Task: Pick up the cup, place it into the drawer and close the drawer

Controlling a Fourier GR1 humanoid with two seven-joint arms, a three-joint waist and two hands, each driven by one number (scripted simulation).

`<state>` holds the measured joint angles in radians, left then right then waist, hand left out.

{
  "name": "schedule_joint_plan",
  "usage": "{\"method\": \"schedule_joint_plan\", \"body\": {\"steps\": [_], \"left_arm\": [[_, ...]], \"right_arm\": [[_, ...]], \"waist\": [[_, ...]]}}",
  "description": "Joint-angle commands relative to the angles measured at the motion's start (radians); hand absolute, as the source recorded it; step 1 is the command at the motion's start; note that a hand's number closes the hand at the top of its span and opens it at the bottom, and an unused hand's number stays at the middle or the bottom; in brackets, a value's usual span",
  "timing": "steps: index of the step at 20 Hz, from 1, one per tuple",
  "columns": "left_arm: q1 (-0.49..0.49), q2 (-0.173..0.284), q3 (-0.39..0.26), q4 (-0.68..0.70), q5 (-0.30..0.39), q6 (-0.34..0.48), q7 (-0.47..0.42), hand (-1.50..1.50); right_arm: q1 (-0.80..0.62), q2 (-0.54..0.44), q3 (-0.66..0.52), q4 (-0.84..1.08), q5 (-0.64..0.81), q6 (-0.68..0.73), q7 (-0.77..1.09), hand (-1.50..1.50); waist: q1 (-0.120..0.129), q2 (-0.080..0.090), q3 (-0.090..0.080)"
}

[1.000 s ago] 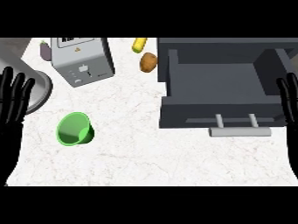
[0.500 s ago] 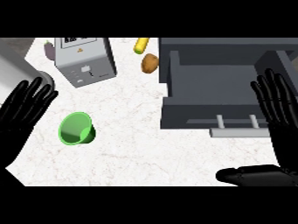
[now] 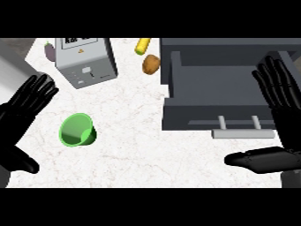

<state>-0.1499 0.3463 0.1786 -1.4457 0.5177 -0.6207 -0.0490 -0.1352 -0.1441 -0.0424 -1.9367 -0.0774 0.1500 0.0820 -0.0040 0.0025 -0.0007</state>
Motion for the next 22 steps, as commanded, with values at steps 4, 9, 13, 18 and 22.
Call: {"method": "schedule_joint_plan", "body": {"steps": [4, 9, 13, 18, 22], "left_arm": [[-0.055, 0.007, 0.031, 0.279, -0.179, -0.080, -0.192, -1.50], [-0.136, -0.015, 0.005, 0.508, -0.367, -0.019, -0.373, -1.50], [-0.210, 0.018, 0.017, 0.719, -0.441, -0.015, -0.494, -1.50], [-0.211, 0.015, -0.020, 0.896, -0.542, 0.011, -0.710, -1.50], [-0.315, 0.046, -0.015, 1.076, -0.581, 0.034, -0.772, -1.50]], "right_arm": [[-0.026, -0.011, -0.043, 0.062, -0.014, 0.030, -0.075, -1.50], [-0.134, -0.007, -0.055, 0.107, -0.024, 0.004, -0.015, -1.50], [-0.079, 0.002, -0.017, 0.087, 0.015, 0.011, -0.028, -1.50], [-0.127, -0.046, -0.083, 0.099, -0.036, 0.043, -0.014, -1.50], [-0.129, -0.019, -0.047, 0.073, -0.002, 0.014, 0.004, -1.50]], "waist": [[-0.001, -0.001, 0.000], [-0.004, 0.002, 0.000], [-0.008, 0.002, -0.001], [-0.010, 0.003, -0.001], [-0.015, 0.004, -0.002]]}}
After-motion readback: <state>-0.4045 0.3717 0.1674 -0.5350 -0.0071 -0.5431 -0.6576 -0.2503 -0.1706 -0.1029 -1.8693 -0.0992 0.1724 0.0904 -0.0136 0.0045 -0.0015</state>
